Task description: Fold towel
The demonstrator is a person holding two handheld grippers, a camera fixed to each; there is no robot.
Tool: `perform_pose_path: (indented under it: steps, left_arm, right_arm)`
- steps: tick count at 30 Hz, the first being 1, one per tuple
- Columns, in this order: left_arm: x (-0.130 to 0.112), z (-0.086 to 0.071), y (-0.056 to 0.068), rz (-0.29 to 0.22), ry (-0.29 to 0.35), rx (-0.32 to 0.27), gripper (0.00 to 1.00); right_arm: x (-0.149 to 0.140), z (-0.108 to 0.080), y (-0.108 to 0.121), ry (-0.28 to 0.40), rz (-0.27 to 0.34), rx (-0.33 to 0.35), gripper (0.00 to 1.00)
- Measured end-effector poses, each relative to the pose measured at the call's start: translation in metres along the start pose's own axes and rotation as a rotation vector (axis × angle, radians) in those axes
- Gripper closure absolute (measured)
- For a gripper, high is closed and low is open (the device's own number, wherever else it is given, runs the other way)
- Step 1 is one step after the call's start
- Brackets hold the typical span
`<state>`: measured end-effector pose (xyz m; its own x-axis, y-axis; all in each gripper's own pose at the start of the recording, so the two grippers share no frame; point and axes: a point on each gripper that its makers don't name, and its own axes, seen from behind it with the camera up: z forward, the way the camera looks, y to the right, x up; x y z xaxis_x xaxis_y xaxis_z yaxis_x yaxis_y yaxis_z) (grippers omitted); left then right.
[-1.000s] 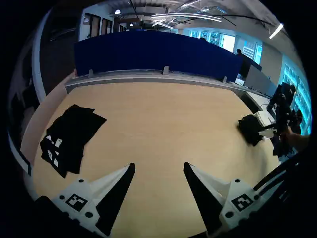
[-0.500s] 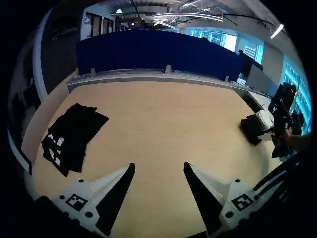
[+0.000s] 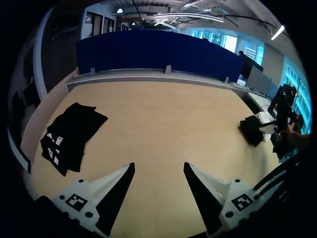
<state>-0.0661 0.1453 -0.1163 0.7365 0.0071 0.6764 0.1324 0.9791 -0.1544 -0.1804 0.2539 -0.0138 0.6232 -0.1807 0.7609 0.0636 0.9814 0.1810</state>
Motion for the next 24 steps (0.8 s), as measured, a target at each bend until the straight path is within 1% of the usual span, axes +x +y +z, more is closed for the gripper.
perform_pose_path:
  steps: [5, 11, 14, 19, 24]
  left_arm:
    - [-0.001, 0.000, 0.001, 0.003, -0.001, 0.004, 0.09]
    - [-0.001, -0.003, -0.003, -0.002, -0.002, 0.016, 0.09]
    - [-0.001, -0.004, -0.007, -0.008, -0.002, 0.026, 0.09]
    - [-0.002, -0.005, -0.012, -0.016, -0.003, 0.038, 0.09]
    - [-0.005, -0.005, -0.016, -0.019, -0.007, 0.048, 0.09]
  right_arm:
    - [0.021, 0.011, -0.001, 0.018, 0.005, 0.012, 0.00]
    - [0.033, 0.026, -0.004, 0.011, -0.009, 0.021, 0.00]
    - [0.032, 0.036, -0.002, -0.006, -0.007, 0.020, 0.00]
    - [0.027, 0.051, 0.001, -0.033, 0.018, 0.020, 0.00]
    - [0.021, 0.061, 0.002, -0.057, 0.042, 0.023, 0.00]
